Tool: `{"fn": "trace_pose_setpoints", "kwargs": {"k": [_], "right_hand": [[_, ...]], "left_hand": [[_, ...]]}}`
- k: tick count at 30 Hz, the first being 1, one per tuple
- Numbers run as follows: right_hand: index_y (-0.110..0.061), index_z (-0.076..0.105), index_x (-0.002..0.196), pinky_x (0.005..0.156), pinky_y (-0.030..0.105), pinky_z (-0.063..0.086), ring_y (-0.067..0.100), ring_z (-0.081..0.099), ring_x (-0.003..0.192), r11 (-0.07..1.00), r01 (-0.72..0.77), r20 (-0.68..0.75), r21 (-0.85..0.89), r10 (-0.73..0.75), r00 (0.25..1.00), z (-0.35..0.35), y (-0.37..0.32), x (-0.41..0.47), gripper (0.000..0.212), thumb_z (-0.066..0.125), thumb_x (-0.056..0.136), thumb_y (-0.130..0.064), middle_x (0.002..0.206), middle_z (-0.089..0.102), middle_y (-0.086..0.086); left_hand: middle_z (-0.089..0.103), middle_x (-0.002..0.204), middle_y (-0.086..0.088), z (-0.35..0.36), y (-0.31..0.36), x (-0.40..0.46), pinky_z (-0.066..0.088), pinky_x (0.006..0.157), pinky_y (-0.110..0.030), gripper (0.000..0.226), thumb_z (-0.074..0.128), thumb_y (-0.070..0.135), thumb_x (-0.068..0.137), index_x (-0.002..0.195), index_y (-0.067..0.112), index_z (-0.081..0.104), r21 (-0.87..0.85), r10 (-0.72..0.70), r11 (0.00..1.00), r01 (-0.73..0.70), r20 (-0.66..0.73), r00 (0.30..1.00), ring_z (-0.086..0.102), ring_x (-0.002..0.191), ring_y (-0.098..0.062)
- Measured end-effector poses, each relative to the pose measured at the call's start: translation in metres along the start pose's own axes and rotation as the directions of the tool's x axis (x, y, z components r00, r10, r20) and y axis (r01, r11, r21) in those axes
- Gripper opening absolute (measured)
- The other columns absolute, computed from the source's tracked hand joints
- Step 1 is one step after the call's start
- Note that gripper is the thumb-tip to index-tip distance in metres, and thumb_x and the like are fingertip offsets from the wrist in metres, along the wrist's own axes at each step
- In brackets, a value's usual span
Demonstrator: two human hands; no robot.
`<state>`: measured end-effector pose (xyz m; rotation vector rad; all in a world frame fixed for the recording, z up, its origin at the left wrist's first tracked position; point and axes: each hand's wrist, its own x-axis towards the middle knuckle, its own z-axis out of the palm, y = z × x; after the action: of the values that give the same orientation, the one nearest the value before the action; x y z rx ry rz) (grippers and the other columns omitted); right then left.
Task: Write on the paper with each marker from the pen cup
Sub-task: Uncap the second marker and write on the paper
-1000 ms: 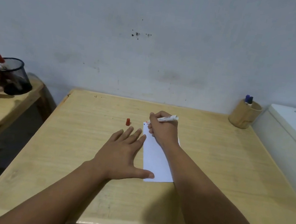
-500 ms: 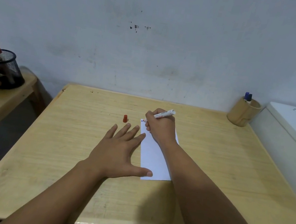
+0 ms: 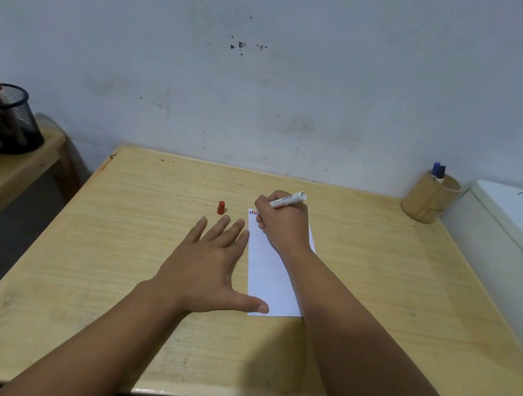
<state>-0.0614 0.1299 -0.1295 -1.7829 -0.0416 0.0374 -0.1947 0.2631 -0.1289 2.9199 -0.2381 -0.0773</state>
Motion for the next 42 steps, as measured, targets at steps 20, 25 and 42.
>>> {"fn": "trace_pose_setpoints", "kwargs": {"k": [20, 25, 42], "right_hand": [[-0.025, 0.060, 0.051, 0.058, 0.033, 0.052, 0.019, 0.065, 0.054, 0.998, 0.039, 0.008, -0.048, -0.038, 0.999, -0.001, -0.001, -0.002, 0.034, 0.068, 0.084, -0.022, 0.070, 0.076, 0.016], [-0.023, 0.058, 0.052, 0.060, 0.038, 0.054, 0.021, 0.067, 0.056, 0.998, 0.033, 0.003, -0.055, -0.033, 0.999, 0.000, 0.000, 0.000, 0.032, 0.067, 0.082, -0.023, 0.068, 0.075, 0.013], [-0.019, 0.063, 0.071, 0.054, 0.030, 0.045, 0.021, 0.054, 0.057, 0.991, -0.001, 0.126, 0.133, -0.016, 0.992, -0.022, -0.022, 0.001, 0.043, 0.086, 0.086, -0.052, 0.069, 0.064, 0.015]], "left_hand": [[-0.007, 0.174, 0.007, 0.000, 0.004, -0.008, -0.008, 0.129, -0.054, 0.143, 0.031, 0.109, 0.058, 0.167, 0.020, 0.006, -0.003, -0.080, 0.997, 0.080, 0.002, 0.997, -0.014, 0.160, -0.012], [-0.005, 0.175, 0.007, 0.000, 0.004, -0.008, -0.008, 0.129, -0.054, 0.143, 0.031, 0.109, 0.058, 0.167, 0.020, 0.008, -0.003, -0.082, 0.997, 0.082, -0.008, 0.997, -0.013, 0.160, -0.012], [0.050, 0.138, 0.002, -0.011, -0.002, 0.011, 0.049, 0.095, -0.044, 0.064, 0.060, 0.062, 0.092, 0.146, 0.032, 0.046, -0.364, -0.286, 0.927, 0.090, -0.532, 0.797, 0.049, 0.125, -0.027]]}}
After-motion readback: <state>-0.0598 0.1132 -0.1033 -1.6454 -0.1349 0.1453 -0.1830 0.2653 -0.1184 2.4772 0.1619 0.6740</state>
